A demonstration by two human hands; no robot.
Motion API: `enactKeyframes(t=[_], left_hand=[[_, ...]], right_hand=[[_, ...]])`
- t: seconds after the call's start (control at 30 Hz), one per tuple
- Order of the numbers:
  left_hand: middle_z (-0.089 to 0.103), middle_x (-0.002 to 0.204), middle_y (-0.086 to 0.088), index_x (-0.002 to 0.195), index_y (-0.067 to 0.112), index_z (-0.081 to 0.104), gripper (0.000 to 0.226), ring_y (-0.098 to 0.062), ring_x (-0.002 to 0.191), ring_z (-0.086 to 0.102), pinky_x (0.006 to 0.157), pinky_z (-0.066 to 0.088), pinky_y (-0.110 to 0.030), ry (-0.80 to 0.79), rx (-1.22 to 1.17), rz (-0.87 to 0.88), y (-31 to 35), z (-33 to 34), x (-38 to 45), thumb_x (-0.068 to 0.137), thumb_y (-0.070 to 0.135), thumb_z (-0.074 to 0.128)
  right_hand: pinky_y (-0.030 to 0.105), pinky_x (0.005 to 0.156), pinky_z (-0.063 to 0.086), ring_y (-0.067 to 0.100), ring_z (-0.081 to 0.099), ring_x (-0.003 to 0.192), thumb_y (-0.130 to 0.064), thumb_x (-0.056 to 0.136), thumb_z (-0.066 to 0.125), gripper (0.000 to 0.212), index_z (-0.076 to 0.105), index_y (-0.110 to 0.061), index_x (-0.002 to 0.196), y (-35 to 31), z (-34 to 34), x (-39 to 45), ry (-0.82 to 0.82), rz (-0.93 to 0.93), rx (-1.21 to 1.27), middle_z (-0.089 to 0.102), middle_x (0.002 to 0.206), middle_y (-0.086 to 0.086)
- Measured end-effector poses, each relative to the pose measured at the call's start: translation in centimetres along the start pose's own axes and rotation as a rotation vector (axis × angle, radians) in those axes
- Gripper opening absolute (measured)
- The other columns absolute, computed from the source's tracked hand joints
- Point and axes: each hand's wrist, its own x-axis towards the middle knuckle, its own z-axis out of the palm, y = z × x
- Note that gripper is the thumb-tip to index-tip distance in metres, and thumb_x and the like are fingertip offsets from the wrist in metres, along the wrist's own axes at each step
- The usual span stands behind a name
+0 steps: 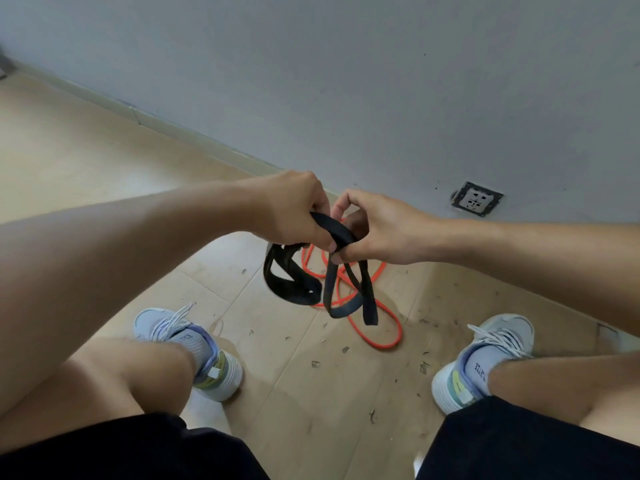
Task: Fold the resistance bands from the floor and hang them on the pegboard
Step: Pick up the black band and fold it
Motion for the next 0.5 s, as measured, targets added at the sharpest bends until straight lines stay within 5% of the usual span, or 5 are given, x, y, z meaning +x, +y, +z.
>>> enactKeyframes(t=[0.3, 0.4, 0.5], left_hand=[[0.074, 0.073, 0.006, 0.097, 0.027, 0.071, 0.017, -0.012, 0.075, 0.07, 0.065, 0.051, -0.029, -0.055, 0.014, 0.015, -1.0, 0.4, 0.4, 0.085, 0.034, 0.08], [0.074, 0.069, 0.007, 0.093, 0.029, 0.077, 0.015, -0.01, 0.07, 0.07, 0.064, 0.053, -0.029, -0.015, 0.011, 0.025, -0.8, 0.3, 0.1, 0.08, 0.036, 0.082], [0.075, 0.067, 0.006, 0.087, 0.027, 0.08, 0.012, -0.012, 0.069, 0.07, 0.06, 0.051, -0.027, 0.002, -0.004, 0.009, -0.4, 0.3, -0.1, 0.077, 0.032, 0.082]], right_hand=[[0.04, 0.086, 0.059, 0.015, 0.071, 0.08, -0.022, 0.09, 0.076, 0.013, 0.076, -0.019, 0.103, 1.9, -0.5, 0.3, -0.116, 0.016, -0.01, 0.071, 0.083, 0.001], [0.018, 0.076, 0.053, 0.008, 0.073, 0.083, -0.027, 0.091, 0.078, 0.017, 0.08, -0.03, 0.108, 2.0, -0.8, 0.0, -0.123, 0.013, -0.022, 0.078, 0.091, -0.005], [0.017, 0.079, 0.051, 0.012, 0.074, 0.094, -0.028, 0.092, 0.077, 0.018, 0.079, -0.039, 0.106, 2.2, -0.9, 0.0, -0.145, 0.014, 0.011, 0.077, 0.105, 0.0]])
